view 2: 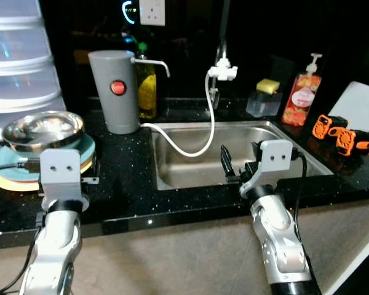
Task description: Kitchen organization
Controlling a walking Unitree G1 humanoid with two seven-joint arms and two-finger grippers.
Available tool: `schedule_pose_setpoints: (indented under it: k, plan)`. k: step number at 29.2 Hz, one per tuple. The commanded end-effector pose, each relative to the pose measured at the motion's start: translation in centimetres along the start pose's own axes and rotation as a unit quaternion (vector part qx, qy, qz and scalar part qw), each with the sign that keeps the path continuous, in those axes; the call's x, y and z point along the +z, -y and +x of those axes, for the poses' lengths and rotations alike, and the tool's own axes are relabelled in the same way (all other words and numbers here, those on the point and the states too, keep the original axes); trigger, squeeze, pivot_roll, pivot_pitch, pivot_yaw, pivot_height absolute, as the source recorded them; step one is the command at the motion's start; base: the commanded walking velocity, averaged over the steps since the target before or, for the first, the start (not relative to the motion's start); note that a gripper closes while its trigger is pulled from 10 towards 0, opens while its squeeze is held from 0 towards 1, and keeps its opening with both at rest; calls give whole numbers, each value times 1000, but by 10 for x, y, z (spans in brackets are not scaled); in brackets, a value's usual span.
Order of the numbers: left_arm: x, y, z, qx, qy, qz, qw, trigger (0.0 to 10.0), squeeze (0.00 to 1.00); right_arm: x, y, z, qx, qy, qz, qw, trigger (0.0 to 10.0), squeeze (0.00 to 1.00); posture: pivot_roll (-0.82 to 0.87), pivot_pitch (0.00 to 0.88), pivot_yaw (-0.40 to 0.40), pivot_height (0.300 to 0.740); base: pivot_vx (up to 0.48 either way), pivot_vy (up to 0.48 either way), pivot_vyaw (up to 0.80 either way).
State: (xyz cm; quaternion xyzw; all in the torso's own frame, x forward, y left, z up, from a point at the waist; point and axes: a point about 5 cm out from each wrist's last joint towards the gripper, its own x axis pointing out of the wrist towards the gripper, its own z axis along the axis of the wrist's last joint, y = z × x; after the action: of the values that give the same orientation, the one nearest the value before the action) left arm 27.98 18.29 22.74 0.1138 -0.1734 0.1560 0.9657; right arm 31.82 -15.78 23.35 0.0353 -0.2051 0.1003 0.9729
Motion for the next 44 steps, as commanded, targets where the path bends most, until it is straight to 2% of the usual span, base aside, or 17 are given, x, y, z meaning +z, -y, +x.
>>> schedule_pose_setpoints:
  k: [1,17,28,35,44]
  plan:
    - [-1,-1,-1,4,-2,6,1000,10000,0,-3,0,-2,2,-9,-1,1000,10000,0,129,36,-91,740,0,0,0]
    - [1,0,-1,6,8,11,1000,10000,0,-4,-5,0,15,-14,-9,1000,10000,0,132,24,-92,740,0,0,0]
    - [-1,-2,1,16,4,17,1000,10000,0,-5,-6,0,19,-15,-18,1000,10000,0,131,25,-96,740,298,-373,0]
    - [4,0,-1,13,21,12,1000,10000,0,-4,-7,0,23,-15,-25,999,10000,0,131,27,-96,740,146,-126,508]
    - [7,3,-2,6,30,6,1000,10000,0,-5,-6,-1,18,-15,-5,1000,10000,0,131,29,-94,740,0,0,63]
